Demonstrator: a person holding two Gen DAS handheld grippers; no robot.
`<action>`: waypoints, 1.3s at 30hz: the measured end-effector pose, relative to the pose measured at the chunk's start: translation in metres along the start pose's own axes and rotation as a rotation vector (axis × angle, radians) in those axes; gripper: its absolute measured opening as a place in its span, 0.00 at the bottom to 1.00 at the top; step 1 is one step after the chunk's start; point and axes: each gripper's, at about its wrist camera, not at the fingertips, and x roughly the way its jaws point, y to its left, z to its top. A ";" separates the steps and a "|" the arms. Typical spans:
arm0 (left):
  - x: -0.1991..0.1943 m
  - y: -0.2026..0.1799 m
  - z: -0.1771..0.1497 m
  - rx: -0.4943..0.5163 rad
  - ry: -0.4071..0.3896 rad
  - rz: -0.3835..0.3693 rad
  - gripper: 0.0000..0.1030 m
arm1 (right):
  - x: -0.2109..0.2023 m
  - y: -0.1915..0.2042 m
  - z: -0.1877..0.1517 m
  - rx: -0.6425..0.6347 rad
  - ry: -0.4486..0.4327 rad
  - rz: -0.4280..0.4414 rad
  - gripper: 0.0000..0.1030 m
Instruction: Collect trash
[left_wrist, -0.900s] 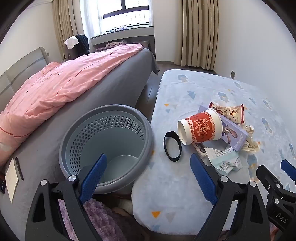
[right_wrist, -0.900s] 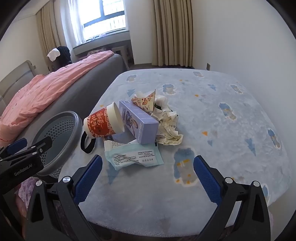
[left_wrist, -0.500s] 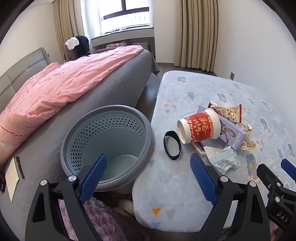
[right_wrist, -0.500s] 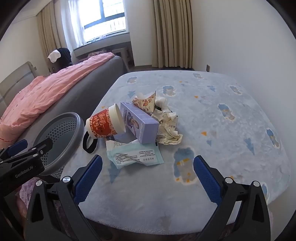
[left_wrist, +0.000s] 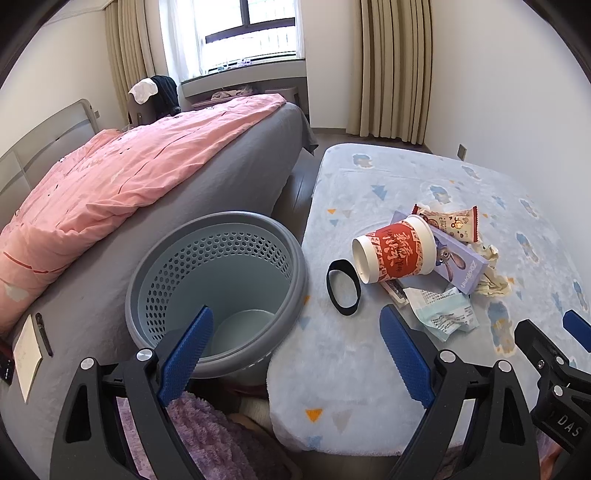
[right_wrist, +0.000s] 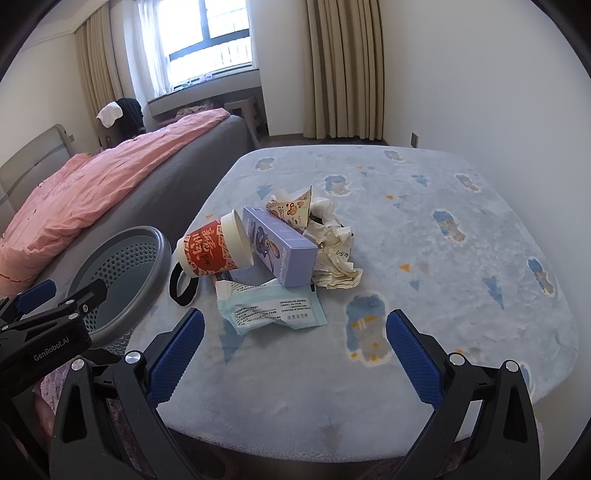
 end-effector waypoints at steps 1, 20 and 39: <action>-0.001 0.000 0.000 0.000 -0.002 0.000 0.85 | -0.001 0.000 0.000 -0.001 -0.001 0.000 0.94; -0.012 0.003 -0.002 0.002 -0.018 -0.003 0.85 | -0.010 0.001 0.001 -0.003 -0.019 0.000 0.94; -0.016 0.007 -0.004 -0.005 -0.023 -0.002 0.85 | -0.014 0.003 0.000 -0.004 -0.030 0.000 0.94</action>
